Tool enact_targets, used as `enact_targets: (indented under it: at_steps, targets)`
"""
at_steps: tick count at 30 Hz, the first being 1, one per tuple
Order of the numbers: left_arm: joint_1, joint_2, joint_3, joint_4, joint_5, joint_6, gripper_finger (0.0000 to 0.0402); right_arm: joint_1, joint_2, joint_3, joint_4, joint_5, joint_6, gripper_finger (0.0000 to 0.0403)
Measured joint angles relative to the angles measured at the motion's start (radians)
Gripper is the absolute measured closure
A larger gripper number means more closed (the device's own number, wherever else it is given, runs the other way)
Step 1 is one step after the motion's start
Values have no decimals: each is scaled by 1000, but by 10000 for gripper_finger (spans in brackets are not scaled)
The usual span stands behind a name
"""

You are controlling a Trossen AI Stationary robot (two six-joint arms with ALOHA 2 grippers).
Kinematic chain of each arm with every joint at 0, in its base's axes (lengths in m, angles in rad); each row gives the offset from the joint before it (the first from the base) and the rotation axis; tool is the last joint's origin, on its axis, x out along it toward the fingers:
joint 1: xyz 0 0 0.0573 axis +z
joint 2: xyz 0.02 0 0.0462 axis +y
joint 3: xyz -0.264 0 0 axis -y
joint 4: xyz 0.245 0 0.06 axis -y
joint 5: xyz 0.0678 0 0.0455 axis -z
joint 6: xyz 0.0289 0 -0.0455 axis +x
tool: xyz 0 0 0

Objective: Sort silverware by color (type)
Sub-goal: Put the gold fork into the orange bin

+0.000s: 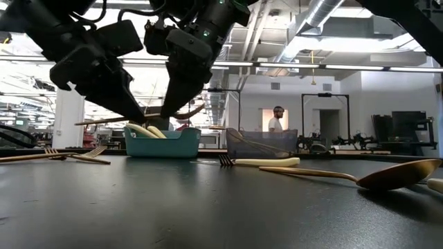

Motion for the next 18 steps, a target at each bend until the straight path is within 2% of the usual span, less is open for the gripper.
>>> enact_targets:
  at_steps: [3, 9, 13, 18]
  targets:
    - [-17, -11, 39, -171, 18, -25, 395, -6, -46, -2, -53, 69, 11, 305]
    - [-136, -16, 234, -771, 139, 169, 395, -19, -203, 1, -161, 214, 13, 268]
    - [-214, -15, 393, -1010, 273, 300, 385, -38, -272, 0, -194, 227, 42, 263]
    - [-286, -16, 540, -1197, 336, 315, 383, -59, -290, -1, -226, 238, 72, 268]
